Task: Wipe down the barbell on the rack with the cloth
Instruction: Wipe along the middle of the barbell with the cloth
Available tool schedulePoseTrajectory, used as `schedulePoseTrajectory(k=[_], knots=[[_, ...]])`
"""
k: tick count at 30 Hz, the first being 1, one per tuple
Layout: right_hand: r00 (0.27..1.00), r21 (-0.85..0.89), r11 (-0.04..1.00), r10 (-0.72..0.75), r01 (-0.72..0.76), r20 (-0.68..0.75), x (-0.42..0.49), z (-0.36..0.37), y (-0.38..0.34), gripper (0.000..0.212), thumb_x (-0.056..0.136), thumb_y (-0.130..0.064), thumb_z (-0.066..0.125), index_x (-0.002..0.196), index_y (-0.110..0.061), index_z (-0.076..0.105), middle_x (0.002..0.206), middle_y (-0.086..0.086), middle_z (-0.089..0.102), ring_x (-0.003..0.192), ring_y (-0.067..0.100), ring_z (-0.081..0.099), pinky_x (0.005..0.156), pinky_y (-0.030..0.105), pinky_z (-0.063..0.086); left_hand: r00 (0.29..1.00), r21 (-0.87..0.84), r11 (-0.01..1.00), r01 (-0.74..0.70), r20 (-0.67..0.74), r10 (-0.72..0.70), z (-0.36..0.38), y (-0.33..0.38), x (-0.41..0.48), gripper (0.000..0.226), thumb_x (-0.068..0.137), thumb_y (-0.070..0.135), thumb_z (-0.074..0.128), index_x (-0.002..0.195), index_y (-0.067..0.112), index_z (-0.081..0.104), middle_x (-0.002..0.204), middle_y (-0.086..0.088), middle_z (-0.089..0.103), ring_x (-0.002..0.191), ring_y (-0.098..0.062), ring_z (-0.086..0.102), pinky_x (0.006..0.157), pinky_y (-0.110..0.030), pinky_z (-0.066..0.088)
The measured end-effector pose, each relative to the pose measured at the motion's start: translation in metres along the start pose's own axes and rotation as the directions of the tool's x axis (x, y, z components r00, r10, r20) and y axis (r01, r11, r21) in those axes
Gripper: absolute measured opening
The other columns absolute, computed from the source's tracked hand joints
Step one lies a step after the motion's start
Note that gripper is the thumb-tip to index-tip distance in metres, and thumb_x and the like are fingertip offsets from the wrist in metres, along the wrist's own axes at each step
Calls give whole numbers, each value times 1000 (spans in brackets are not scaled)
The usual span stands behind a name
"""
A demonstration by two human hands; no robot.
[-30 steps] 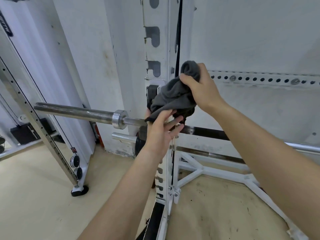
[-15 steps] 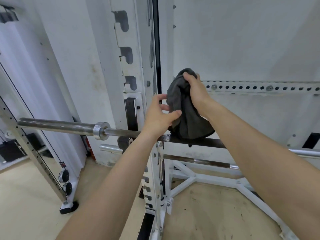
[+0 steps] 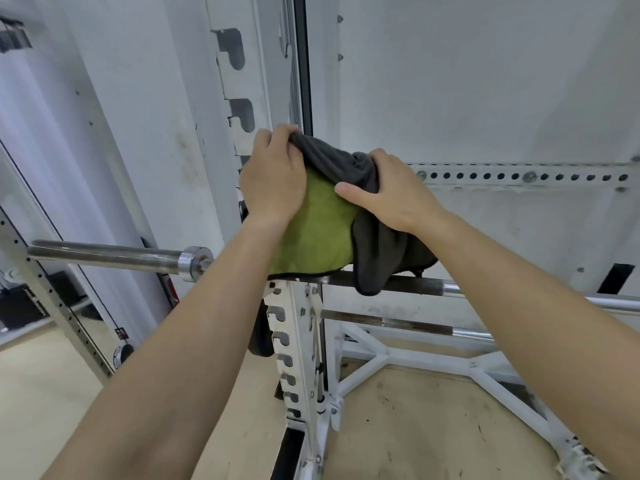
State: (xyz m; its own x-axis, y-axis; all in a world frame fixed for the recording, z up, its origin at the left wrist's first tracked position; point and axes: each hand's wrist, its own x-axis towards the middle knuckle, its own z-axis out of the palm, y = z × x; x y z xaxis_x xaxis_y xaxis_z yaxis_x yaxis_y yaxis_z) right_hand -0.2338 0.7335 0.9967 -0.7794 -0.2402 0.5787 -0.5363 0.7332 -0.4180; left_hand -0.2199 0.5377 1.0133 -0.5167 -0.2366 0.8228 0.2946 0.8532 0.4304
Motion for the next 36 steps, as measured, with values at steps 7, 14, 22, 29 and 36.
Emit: schedulePoseTrajectory(k=[7,14,22,29,36], knots=[[911,-77,994,-33,71,412,-50,29,54,58,91,-51,58,145,-41,37,125,4,53,113,28,57,95,46,48,900,25,954,-299,339,273,23,-39,-63,11,85,17,53,86,20,64,95,4,56,94,-19,46,72,-40,47],[946,-357,924,-18,140,324,-88,68,55,90,75,-88,27,145,-31,36,120,3,61,98,25,62,79,40,52,715,-298,955,-3,666,210,36,-62,-116,37,90,43,40,59,28,54,81,0,60,83,-19,56,79,-48,46],[998,-573,817,-54,63,33,-101,93,46,51,101,-52,23,106,-17,61,83,6,64,67,29,60,57,36,39,870,42,965,-257,445,212,82,-37,-153,29,100,28,35,115,18,57,81,4,70,75,-21,66,79,-39,45],[991,-634,761,-91,135,102,-133,41,107,45,101,-45,31,124,-15,56,91,9,66,70,32,61,62,39,42,853,106,913,-395,410,322,121,21,-168,40,100,33,26,97,14,61,71,0,64,59,-27,58,60,-35,34],[998,-677,735,-63,25,-31,-174,-42,167,34,94,-34,41,105,-13,66,79,8,69,76,33,60,69,43,44,799,64,916,-395,517,308,153,131,-194,44,101,40,17,100,16,54,70,-3,66,54,-30,58,52,-34,30]])
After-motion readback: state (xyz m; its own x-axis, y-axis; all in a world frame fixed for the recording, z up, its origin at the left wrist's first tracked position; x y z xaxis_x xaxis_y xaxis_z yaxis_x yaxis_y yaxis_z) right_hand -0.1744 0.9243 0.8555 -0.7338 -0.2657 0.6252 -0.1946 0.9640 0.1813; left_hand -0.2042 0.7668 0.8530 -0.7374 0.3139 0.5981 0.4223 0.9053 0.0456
